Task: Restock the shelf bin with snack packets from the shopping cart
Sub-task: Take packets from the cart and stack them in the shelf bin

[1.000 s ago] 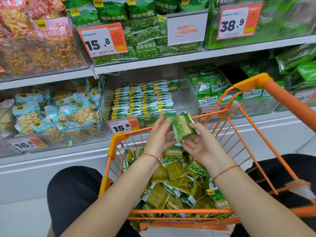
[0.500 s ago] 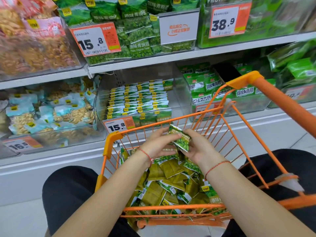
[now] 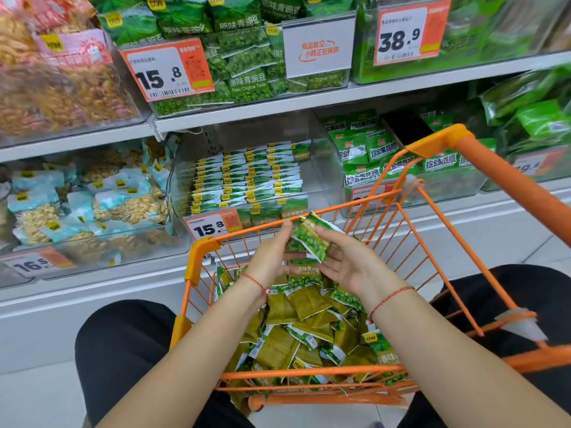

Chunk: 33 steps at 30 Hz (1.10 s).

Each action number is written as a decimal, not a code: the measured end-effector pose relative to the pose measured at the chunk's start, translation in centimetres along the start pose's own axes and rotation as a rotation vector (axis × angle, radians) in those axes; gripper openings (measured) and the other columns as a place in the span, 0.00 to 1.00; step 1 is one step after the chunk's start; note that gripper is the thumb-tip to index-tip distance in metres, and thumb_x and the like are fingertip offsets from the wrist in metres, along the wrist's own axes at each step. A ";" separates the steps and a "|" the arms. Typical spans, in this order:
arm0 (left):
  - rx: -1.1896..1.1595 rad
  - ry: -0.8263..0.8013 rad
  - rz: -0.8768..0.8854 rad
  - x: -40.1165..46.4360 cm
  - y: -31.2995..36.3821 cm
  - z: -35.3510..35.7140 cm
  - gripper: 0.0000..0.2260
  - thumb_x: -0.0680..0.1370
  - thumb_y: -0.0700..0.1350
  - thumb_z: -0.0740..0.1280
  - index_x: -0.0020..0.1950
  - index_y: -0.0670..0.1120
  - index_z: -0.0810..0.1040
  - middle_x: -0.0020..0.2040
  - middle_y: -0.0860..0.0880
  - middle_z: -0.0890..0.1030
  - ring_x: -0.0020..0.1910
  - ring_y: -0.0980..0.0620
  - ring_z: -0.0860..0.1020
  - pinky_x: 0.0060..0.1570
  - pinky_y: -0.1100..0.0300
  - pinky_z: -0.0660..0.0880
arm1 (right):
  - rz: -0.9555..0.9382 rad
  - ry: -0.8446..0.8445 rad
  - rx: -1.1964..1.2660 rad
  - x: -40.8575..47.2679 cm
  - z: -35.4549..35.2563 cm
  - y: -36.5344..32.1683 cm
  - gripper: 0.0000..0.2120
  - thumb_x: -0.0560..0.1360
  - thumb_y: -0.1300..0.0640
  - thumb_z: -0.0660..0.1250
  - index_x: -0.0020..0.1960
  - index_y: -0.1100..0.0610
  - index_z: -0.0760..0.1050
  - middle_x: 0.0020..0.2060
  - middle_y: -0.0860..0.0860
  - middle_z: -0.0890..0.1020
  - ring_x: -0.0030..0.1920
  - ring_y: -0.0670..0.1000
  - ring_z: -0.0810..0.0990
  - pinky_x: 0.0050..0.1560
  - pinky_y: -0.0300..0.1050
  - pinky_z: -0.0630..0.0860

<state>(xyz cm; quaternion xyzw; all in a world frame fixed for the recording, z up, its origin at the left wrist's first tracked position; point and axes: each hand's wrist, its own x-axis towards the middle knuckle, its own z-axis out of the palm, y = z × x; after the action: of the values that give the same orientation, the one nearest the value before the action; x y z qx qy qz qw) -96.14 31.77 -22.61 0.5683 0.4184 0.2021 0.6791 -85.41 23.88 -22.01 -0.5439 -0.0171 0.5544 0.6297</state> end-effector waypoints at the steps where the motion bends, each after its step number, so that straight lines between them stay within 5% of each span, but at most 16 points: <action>1: 0.019 0.023 -0.013 0.1 -0.1 -0.1 0.14 0.82 0.53 0.55 0.57 0.47 0.75 0.52 0.45 0.80 0.46 0.51 0.80 0.35 0.60 0.77 | 0.011 0.016 0.070 0.1 -0.1 0.0 0.16 0.73 0.55 0.70 0.59 0.57 0.72 0.56 0.57 0.78 0.47 0.52 0.79 0.49 0.44 0.77; 3: 0.401 0.027 0.106 0.7 -1.1 -0.7 0.11 0.81 0.45 0.59 0.61 0.46 0.75 0.56 0.45 0.81 0.52 0.48 0.79 0.46 0.56 0.77 | 0.006 0.064 0.185 0.1 -0.4 -0.1 0.12 0.74 0.55 0.69 0.56 0.57 0.74 0.47 0.56 0.79 0.43 0.52 0.79 0.42 0.43 0.77; 7: 1.443 -0.536 0.325 1.1 -4.4 -1.3 0.27 0.72 0.36 0.64 0.71 0.48 0.69 0.70 0.47 0.70 0.67 0.47 0.69 0.65 0.54 0.68 | -0.020 0.121 0.285 0.1 -0.7 -0.4 0.16 0.74 0.55 0.67 0.61 0.56 0.72 0.55 0.56 0.77 0.43 0.54 0.80 0.38 0.44 0.79; 11: 1.707 -0.547 0.437 1.3 -5.7 -0.7 0.29 0.73 0.40 0.67 0.73 0.52 0.64 0.71 0.46 0.65 0.68 0.44 0.65 0.65 0.49 0.67 | -0.021 0.136 0.259 0.0 -0.6 -0.3 0.17 0.74 0.55 0.68 0.61 0.56 0.72 0.60 0.57 0.76 0.45 0.54 0.80 0.32 0.42 0.80; 14: 1.450 -0.454 0.419 1.8 -5.1 -1.5 0.20 0.75 0.41 0.67 0.67 0.52 0.73 0.66 0.49 0.73 0.64 0.47 0.71 0.61 0.52 0.70 | -0.040 0.179 0.257 -0.1 -0.8 -0.5 0.15 0.74 0.54 0.70 0.58 0.56 0.73 0.58 0.58 0.77 0.44 0.53 0.78 0.30 0.39 0.79; 17: 0.906 -0.294 0.243 1.7 -3.3 -3.1 0.14 0.77 0.44 0.68 0.62 0.45 0.77 0.59 0.44 0.79 0.54 0.49 0.77 0.55 0.50 0.76 | -0.092 0.232 0.248 0.0 -0.8 -0.8 0.15 0.72 0.52 0.72 0.56 0.56 0.74 0.56 0.56 0.76 0.40 0.51 0.76 0.26 0.37 0.75; 21: 0.270 -0.121 -0.016 0.5 -0.7 -4.7 0.34 0.76 0.45 0.68 0.76 0.38 0.54 0.67 0.41 0.67 0.57 0.53 0.73 0.36 0.64 0.78 | -0.162 0.230 0.197 0.2 -0.8 -0.8 0.17 0.71 0.53 0.74 0.56 0.56 0.74 0.50 0.50 0.75 0.41 0.51 0.74 0.29 0.38 0.77; 25: -0.023 -0.110 -0.036 -0.8 0.9 -4.7 0.33 0.73 0.45 0.71 0.71 0.34 0.60 0.70 0.37 0.66 0.52 0.54 0.75 0.31 0.62 0.76 | -0.214 0.136 0.104 0.1 -0.5 -0.4 0.21 0.72 0.59 0.73 0.61 0.57 0.70 0.53 0.50 0.72 0.46 0.47 0.74 0.43 0.43 0.80; 27: -0.059 -0.077 -0.020 -0.6 0.7 -4.4 0.45 0.70 0.48 0.74 0.75 0.34 0.50 0.74 0.40 0.61 0.58 0.53 0.73 0.35 0.62 0.78 | -0.254 0.128 0.053 0.1 -0.4 -0.2 0.26 0.71 0.60 0.73 0.66 0.59 0.67 0.55 0.51 0.73 0.48 0.47 0.74 0.39 0.42 0.80; 29: -0.073 -0.037 0.035 -0.3 0.6 -4.0 0.56 0.63 0.54 0.79 0.76 0.34 0.47 0.76 0.41 0.58 0.69 0.48 0.68 0.51 0.56 0.79 | -0.309 0.136 -0.003 -0.1 -0.1 0.0 0.31 0.70 0.59 0.74 0.70 0.59 0.66 0.62 0.52 0.73 0.52 0.48 0.76 0.34 0.39 0.79; 31: -0.105 -0.004 0.072 0.1 1.0 -3.8 0.66 0.51 0.61 0.82 0.75 0.34 0.50 0.75 0.38 0.61 0.72 0.44 0.65 0.65 0.45 0.71 | -0.367 0.144 -0.088 -0.1 0.1 0.2 0.33 0.70 0.57 0.74 0.71 0.58 0.64 0.65 0.53 0.71 0.55 0.50 0.77 0.34 0.38 0.79; 33: -0.123 -0.019 0.107 0.1 1.5 -3.6 0.63 0.51 0.63 0.81 0.73 0.34 0.55 0.74 0.38 0.63 0.72 0.43 0.64 0.68 0.42 0.66 | -0.414 0.132 -0.175 -0.1 0.3 0.5 0.34 0.70 0.55 0.74 0.72 0.58 0.64 0.67 0.55 0.70 0.58 0.52 0.77 0.37 0.39 0.80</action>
<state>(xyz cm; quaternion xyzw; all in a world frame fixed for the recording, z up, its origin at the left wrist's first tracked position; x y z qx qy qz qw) -98.62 34.42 -21.28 0.5492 0.3677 0.2581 0.7047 -85.95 23.91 -22.19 -0.6165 -0.1351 0.3730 0.6801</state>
